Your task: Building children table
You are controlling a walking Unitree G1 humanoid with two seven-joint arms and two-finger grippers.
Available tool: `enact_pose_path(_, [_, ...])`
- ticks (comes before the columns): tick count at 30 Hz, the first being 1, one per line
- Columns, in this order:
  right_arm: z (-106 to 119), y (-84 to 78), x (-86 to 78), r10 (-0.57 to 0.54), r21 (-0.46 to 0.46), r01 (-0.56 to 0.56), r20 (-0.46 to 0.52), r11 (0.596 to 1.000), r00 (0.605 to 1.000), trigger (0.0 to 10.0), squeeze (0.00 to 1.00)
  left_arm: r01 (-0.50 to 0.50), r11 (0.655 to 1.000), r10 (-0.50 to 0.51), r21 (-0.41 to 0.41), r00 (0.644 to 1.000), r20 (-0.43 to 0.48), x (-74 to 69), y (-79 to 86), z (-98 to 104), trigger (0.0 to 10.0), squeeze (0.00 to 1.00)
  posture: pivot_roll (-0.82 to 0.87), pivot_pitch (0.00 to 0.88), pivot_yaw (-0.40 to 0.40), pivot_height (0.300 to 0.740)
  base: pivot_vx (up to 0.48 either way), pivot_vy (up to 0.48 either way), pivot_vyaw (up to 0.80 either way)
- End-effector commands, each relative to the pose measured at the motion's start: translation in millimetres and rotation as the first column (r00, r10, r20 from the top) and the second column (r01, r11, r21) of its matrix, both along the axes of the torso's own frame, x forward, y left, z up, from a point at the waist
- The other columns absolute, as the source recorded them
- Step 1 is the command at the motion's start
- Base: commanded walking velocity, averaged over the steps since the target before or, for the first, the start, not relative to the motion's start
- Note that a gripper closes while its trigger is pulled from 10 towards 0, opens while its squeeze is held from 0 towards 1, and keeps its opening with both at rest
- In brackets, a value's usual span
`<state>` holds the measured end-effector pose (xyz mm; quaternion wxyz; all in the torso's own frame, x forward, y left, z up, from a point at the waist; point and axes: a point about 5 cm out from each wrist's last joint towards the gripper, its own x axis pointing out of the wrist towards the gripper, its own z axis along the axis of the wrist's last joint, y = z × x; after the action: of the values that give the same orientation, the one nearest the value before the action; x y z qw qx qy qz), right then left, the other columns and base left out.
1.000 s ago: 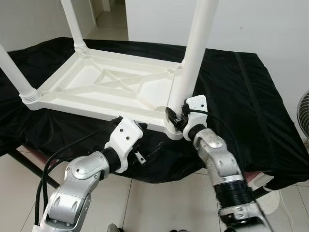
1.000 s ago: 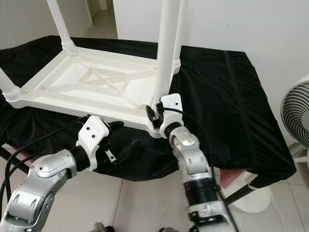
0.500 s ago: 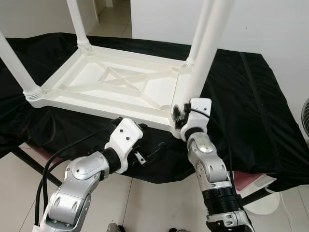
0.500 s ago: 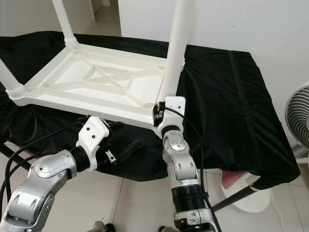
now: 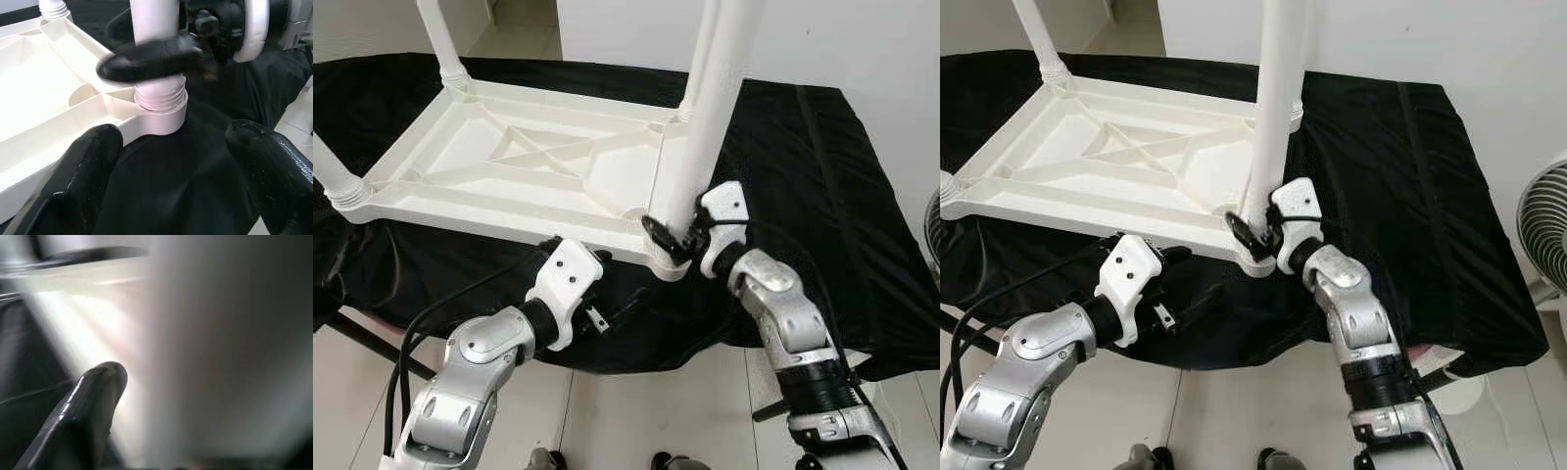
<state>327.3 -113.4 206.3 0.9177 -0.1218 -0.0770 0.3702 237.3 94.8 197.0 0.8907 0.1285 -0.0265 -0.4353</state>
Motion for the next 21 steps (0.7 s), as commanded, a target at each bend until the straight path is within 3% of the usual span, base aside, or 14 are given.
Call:
enact_pose_path(1, [-2.5,-0.1,0.6,0.061,-0.036,-0.061,-0.012,0.997,0.998,10.0,0.00,-0.066,0.998,0.066,-0.007,0.998,0.005,0.4,3.4,-0.2,10.0,0.00,-0.01,0.166,0.042,0.740,0.000,0.000,0.00])
enact_pose_path(6, [-4.2,-2.3,9.0,0.168,-0.104,-0.174,-0.066,0.979,0.984,10.0,0.00,-0.065,0.998,0.065,-0.005,0.998,0.007,0.8,3.8,0.7,10.0,0.00,-0.01,0.167,0.048,0.740,0.000,0.000,0.00])
enact_pose_path(7, [-5.4,0.0,11.4,0.193,-0.097,-0.201,-0.089,0.975,0.977,4.2,0.00,-0.065,0.998,0.065,-0.004,0.998,0.008,1.0,4.0,0.9,10.0,0.00,0.00,0.167,0.048,0.740,0.000,0.000,0.00])
enact_pose_path(10, [-6.1,1.6,13.4,0.204,-0.091,-0.213,-0.102,0.973,0.974,3.3,0.00,-0.066,0.998,0.066,-0.004,0.998,0.008,1.2,4.2,1.1,10.0,0.00,0.00,0.166,0.047,0.740,0.000,0.000,0.00])
enact_pose_path(11, [-6.3,2.2,15.1,0.207,-0.069,-0.216,-0.114,0.974,0.972,0.0,0.00,-0.068,0.998,0.068,-0.003,0.998,0.008,1.1,4.5,1.2,10.0,0.00,0.00,0.166,0.046,0.740,0.000,0.000,0.00])
enact_pose_path(18, [-13.1,-0.7,23.4,0.080,-0.056,-0.088,-0.134,0.995,0.988,0.0,0.00,-0.071,0.997,0.071,-0.003,0.997,0.006,-0.1,4.9,0.8,10.0,0.00,0.00,0.166,0.043,0.740,0.000,0.000,0.00])
enact_pose_path(20, [-23.8,-3.0,23.5,-0.043,-0.054,0.035,-0.152,0.998,0.987,0.0,0.00,-0.071,0.997,0.071,-0.004,0.997,0.004,-0.3,4.6,0.6,10.0,0.00,0.00,0.167,0.042,0.740,0.000,0.000,0.00])
enact_pose_path(21, [-23.8,-3.0,23.5,-0.043,-0.054,0.035,-0.152,0.998,0.987,0.0,0.00,-0.071,0.997,0.071,-0.004,0.997,0.004,-0.3,4.6,0.6,10.0,0.00,0.00,0.167,0.042,0.740,0.000,0.000,0.00])
